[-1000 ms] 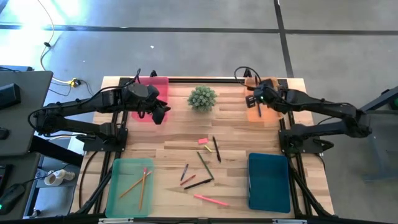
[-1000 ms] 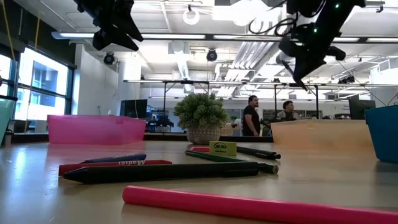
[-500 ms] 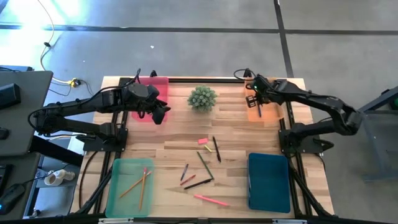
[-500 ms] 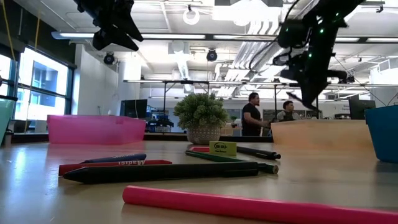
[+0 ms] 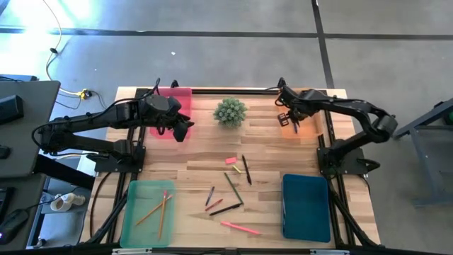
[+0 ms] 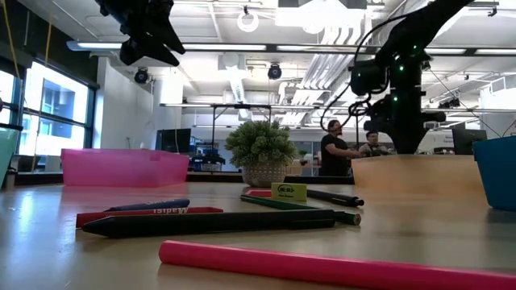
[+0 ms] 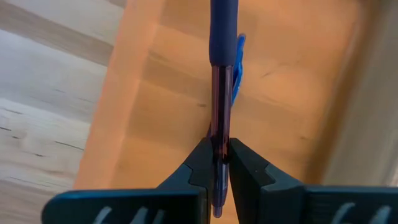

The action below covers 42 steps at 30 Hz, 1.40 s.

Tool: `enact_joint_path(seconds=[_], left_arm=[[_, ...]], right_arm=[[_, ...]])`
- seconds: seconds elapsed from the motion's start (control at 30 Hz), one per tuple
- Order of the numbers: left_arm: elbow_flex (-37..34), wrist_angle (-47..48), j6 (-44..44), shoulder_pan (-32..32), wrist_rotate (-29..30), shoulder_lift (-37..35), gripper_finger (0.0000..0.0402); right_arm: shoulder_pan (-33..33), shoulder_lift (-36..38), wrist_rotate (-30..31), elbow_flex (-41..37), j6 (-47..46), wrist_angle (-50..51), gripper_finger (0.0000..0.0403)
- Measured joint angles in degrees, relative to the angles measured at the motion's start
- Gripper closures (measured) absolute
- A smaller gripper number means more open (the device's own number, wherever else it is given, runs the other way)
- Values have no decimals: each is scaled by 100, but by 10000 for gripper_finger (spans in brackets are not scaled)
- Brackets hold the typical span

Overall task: Sort crayons/erasers/pens/pencils in bins
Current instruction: Put the purple pen into the orange bin, then put the blue crayon into the blue bin

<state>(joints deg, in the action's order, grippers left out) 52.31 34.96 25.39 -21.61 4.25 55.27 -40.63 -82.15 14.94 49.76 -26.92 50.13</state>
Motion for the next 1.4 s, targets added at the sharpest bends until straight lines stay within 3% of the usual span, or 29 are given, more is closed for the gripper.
enact_joint_path(seconds=[0.33,0.93,1.17,1.4], left_arm=[[0,137,2,0,-2,0,257],[0,181,163,0,-50,1,257],[0,306,524,253,-49,26,257],[0,319,860,761,349,26,257]], right_arm=[[-207,-405,-196,0,101,1,382],[-478,-444,-625,2,288,2,380],[-476,-442,-628,2,391,0,329],[-476,-441,-628,2,389,-39,293]])
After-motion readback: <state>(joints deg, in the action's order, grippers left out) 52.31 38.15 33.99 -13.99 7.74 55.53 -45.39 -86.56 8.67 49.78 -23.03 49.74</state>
